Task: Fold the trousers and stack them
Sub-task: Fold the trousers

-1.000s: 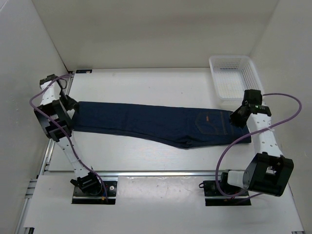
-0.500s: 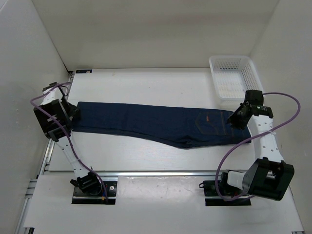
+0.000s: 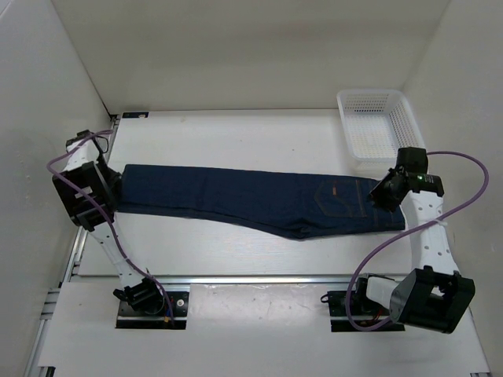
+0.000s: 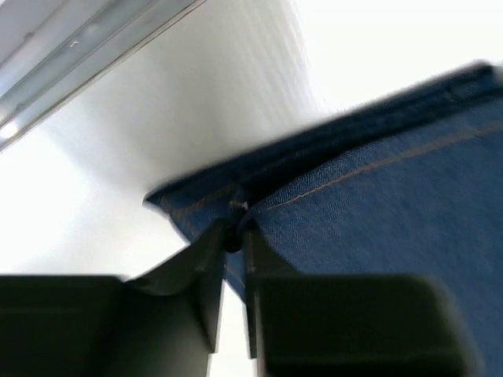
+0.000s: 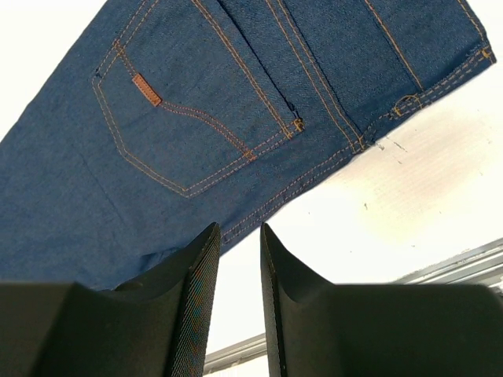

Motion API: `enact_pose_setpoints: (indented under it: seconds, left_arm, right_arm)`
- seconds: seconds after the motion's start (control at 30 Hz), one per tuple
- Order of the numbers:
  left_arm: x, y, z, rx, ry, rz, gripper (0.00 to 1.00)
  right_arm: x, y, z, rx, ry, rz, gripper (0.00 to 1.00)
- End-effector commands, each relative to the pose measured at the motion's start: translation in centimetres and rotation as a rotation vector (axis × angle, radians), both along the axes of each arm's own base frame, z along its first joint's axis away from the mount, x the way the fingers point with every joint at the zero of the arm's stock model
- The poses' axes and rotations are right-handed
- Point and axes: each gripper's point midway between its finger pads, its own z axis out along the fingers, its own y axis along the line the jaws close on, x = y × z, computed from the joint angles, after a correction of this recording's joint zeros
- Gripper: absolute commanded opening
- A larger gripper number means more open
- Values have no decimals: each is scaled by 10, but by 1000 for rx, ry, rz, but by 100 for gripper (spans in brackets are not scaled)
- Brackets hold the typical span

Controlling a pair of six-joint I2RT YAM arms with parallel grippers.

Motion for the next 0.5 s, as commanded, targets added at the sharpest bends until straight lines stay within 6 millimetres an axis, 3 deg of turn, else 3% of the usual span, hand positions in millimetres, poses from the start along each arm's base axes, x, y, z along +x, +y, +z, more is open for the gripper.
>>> enact_pose_setpoints:
  seconds: [0.0, 0.07, 0.27, 0.37, 0.47]
  left_arm:
    - [6, 13, 70, 116, -127, 17, 22]
    - [4, 12, 83, 122, -140, 17, 11]
    - [0, 15, 106, 145, -185, 29, 11]
    - [-13, 13, 92, 124, -139, 37, 11]
    - [-25, 23, 75, 111, -107, 75, 11]
  right_arm:
    - [-1, 1, 16, -8, -36, 13, 33]
    - [-1, 1, 16, -8, -36, 13, 33]
    - [-5, 1, 22, -11, -56, 13, 33]
    - [-5, 2, 24, -13, -65, 13, 33]
    - [-7, 0, 20, -26, -52, 16, 33]
